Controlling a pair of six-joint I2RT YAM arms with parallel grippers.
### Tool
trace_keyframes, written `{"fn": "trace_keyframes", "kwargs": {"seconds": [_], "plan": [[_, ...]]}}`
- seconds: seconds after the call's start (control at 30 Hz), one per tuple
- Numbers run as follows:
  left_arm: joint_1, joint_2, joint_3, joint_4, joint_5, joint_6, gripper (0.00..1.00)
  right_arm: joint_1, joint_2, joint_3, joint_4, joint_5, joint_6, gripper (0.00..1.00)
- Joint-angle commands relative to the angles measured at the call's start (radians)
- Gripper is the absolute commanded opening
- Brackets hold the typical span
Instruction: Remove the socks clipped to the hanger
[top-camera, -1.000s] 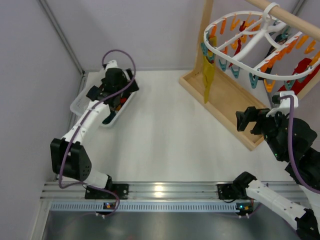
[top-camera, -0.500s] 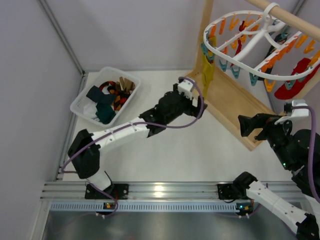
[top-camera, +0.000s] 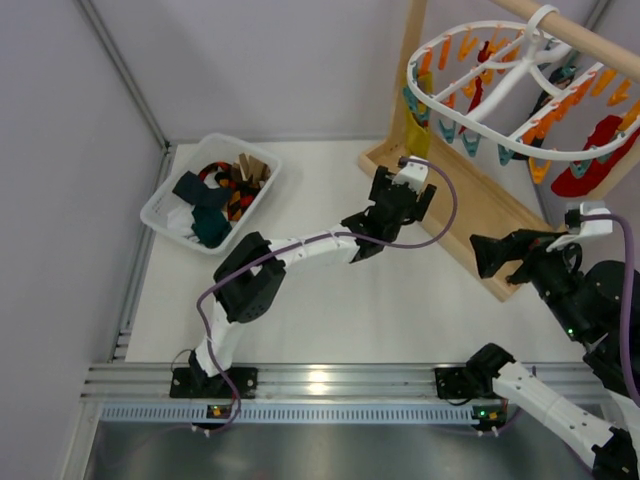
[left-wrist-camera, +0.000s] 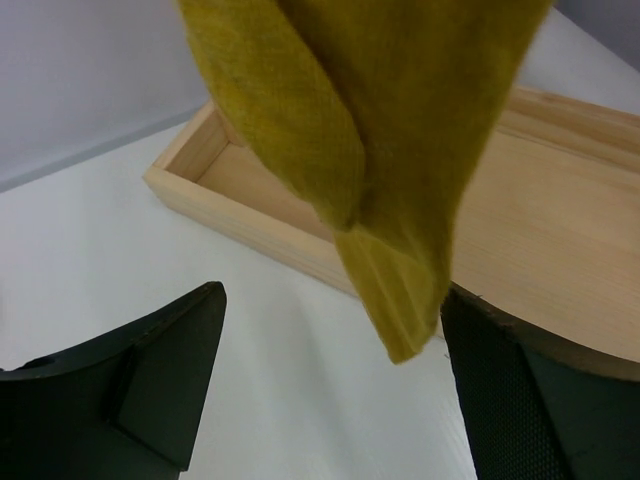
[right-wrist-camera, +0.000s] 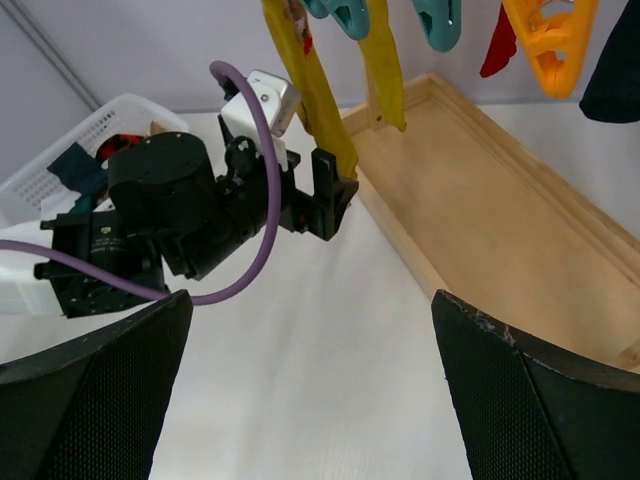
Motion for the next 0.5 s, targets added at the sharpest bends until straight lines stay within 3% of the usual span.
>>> {"fn": "trace_keyframes", "kwargs": {"seconds": [0.0, 0.03, 0.23, 0.27, 0.33, 0.47], "plan": [[0.023, 0.031, 0.083, 0.093, -0.023, 0.036, 0.89, 0.003, -0.006, -0.029, 0.068, -0.035, 0.007, 0.99], [0.026, 0.042, 0.094, 0.097, -0.02, 0.039, 0.79, 0.003, -0.003, -0.037, 0.074, -0.037, 0.007, 1.0], [0.029, 0.067, 0.111, 0.139, 0.071, 0.049, 0.38, 0.003, 0.03, -0.042, 0.12, -0.06, -0.006, 0.99], [0.029, 0.067, 0.114, 0.139, 0.084, 0.049, 0.22, 0.003, 0.033, -0.039, 0.126, -0.061, -0.007, 0.99], [0.021, 0.067, 0.117, 0.139, 0.095, 0.079, 0.01, 0.003, 0.041, -0.033, 0.138, -0.071, -0.006, 0.99], [-0.021, 0.058, 0.105, 0.137, 0.007, 0.104, 0.0, 0.003, 0.069, 0.002, 0.161, -0.086, -0.009, 0.99]]}}
